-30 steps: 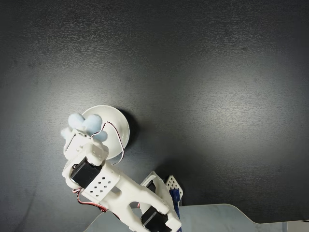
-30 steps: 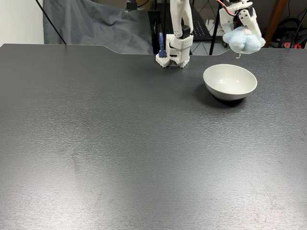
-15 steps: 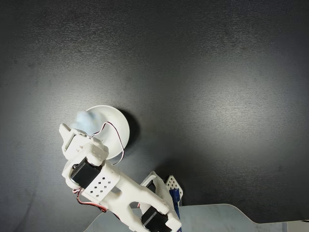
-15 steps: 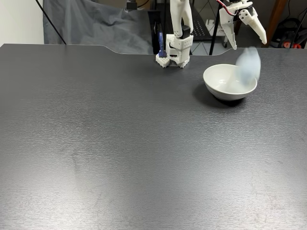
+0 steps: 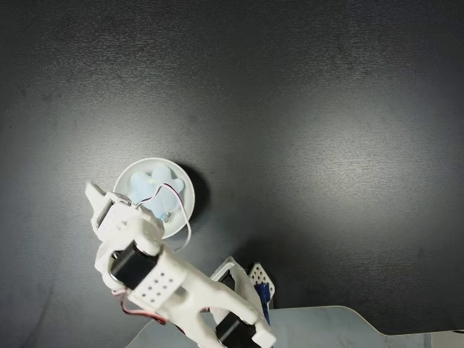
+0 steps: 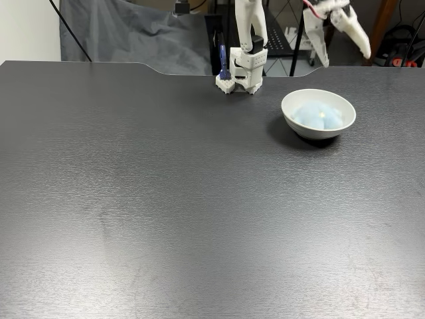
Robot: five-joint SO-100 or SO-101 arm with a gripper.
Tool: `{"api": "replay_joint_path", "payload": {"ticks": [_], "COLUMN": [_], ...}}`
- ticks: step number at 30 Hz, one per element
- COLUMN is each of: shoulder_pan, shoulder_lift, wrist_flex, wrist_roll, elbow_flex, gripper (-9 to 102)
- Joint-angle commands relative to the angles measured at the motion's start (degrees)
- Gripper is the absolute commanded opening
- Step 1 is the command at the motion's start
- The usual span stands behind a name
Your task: Grasp a skyblue doll and put it in the white bowl.
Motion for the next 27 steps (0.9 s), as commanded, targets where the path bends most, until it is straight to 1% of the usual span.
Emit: {"api": "replay_joint_path", "payload": {"ticks": [1,5,8,10,12,13,16,17,18,20,23,27], "shoulder_pan": [4.57,10.72,20.3,27.33,33.66,36.39,42.19,43.68,44.91,46.23,46.49,45.79], "shoulder_lift": [9.84,10.72,10.9,10.9,10.9,10.9,10.9,10.9,10.99,12.74,19.51,33.31], "wrist_flex": [-0.88,0.09,0.0,0.0,0.0,0.0,-0.26,-0.18,-0.09,-0.09,0.0,-0.97], "wrist_roll": [4.13,7.29,7.38,7.38,7.12,6.86,6.77,6.77,6.77,6.77,6.77,6.77], "elbow_flex": [-15.56,-22.24,-23.47,-23.38,-23.03,-22.76,-22.59,-22.5,-22.41,-21.45,-15.73,-1.41], "gripper": [40,40,40,37,29,23,0,-4,-3,3,10,10]}}
